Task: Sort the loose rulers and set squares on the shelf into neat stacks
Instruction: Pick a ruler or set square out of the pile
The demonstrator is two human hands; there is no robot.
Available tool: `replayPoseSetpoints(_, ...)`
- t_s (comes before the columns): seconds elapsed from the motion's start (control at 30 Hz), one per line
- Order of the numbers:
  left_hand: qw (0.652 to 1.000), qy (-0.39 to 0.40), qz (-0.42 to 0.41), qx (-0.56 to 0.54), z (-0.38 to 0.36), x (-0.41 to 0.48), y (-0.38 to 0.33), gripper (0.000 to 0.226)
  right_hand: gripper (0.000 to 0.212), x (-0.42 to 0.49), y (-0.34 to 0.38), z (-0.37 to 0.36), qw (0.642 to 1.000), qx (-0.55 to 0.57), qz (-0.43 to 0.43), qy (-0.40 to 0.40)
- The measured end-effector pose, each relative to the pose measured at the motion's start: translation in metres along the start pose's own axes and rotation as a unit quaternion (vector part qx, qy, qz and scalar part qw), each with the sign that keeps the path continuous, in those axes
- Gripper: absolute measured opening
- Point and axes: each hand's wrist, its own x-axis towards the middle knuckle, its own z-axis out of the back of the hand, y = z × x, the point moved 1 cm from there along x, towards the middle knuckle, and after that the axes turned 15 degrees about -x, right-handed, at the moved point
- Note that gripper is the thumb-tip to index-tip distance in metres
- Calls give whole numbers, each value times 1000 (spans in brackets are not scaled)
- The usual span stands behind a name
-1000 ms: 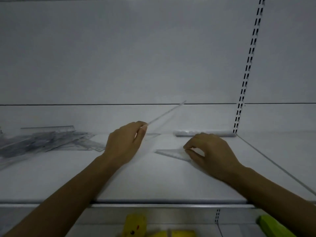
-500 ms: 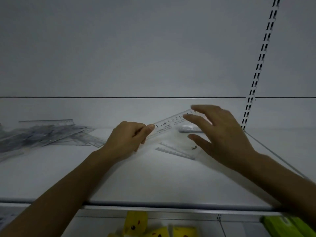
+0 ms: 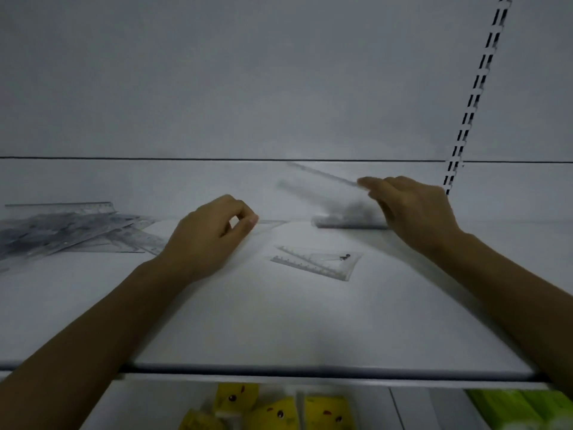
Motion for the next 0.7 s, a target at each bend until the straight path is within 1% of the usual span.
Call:
replayPoseSetpoints(0.07,1000,15,7,9,0,-1,3,25,14,-4,-9,-2,998,5,-63,-4)
replayPoseSetpoints(0.1,1000,24,14,6,0,-1,4,25,11,-4,-12,-2,995,11,-95,-6)
replayPoseSetpoints(0.13,999,32,17,3,-1,-1,5,27,10,-5,-14,-4,993,15,-118,-6)
replayPoseSetpoints(0.2,999,49,18,2,-4,0,4,35,12,-7,-16,-8,991,8,-130,1)
replayPoseSetpoints(0.23,998,55,17,2,-4,0,5,38,14,-8,-15,-11,992,-5,-121,25)
replayPoseSetpoints(0.27,998,56,15,3,-4,1,5,41,17,-10,-13,-14,991,-24,-108,73)
replayPoseSetpoints(0.33,998,55,13,1,-3,2,5,49,25,-13,-7,-22,975,-55,-94,192)
replayPoseSetpoints(0.37,998,57,13,0,-3,2,6,51,29,-15,-4,-23,966,-69,-94,231)
replayPoseSetpoints(0.4,998,58,14,-2,-2,1,6,52,33,-15,-3,-25,962,-72,-100,245)
replayPoseSetpoints(0.5,998,63,16,-7,-2,0,6,54,33,-16,-3,-26,962,-68,-114,240)
replayPoseSetpoints(0.7,998,65,13,-4,-2,0,3,50,28,-17,-3,-31,957,-40,-140,250)
